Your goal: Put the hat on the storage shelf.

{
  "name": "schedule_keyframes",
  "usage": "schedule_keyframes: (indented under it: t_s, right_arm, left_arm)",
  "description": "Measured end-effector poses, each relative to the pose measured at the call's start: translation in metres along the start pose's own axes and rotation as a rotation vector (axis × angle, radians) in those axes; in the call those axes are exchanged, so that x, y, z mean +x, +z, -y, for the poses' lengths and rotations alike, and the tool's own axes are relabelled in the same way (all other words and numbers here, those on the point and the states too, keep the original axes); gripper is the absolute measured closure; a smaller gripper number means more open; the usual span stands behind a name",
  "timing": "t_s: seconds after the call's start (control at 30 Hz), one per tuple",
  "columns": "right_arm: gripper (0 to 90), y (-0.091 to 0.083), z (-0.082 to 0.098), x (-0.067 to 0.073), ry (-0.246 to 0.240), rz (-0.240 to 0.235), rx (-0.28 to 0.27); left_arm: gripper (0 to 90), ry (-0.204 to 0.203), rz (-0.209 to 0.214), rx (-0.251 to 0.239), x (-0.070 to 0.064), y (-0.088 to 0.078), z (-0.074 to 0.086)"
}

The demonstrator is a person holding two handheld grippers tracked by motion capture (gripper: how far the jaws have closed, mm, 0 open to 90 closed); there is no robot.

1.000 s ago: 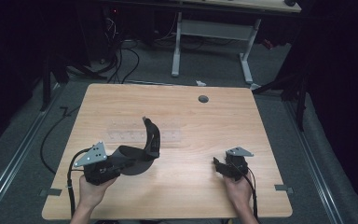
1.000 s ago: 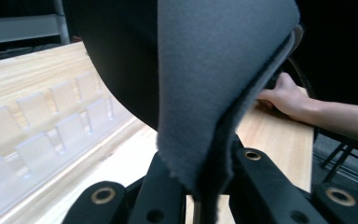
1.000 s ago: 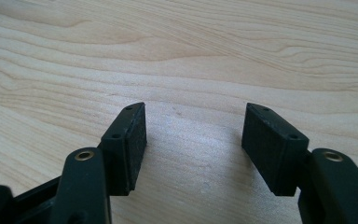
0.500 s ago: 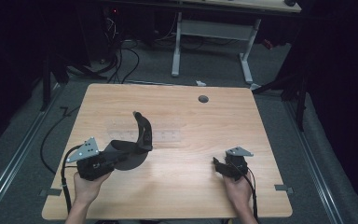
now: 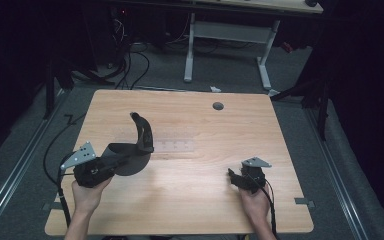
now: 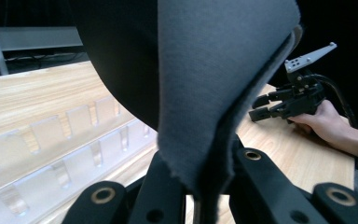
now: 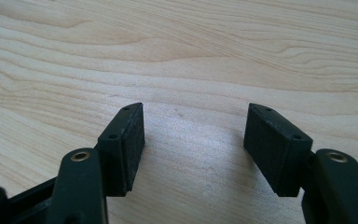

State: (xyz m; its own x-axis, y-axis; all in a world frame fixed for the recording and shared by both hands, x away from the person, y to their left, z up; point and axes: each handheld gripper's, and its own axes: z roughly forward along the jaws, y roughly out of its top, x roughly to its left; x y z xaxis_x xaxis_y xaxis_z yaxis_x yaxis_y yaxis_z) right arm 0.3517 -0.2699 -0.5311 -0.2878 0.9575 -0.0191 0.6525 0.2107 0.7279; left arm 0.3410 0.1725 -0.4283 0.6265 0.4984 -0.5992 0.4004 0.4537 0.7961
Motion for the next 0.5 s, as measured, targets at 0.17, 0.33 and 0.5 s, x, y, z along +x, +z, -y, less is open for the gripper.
schedule_keyframes:
  t_s: [0.17,0.33,0.5]
  right_arm:
    - [38.5,0.000,0.000,0.000,0.001,0.000,0.000]
    - [38.5,0.000,0.000,0.000,0.002,0.000,0.001]
    - [38.5,0.000,0.000,0.000,0.002,0.000,0.001]
  left_arm:
    - [86.2,-0.002,-0.010,-0.014,0.002,0.001,-0.004]
    - [86.1,-0.001,-0.029,-0.026,0.007,0.003,-0.008]
    - [86.1,0.000,-0.046,-0.035,0.011,0.005,-0.012]
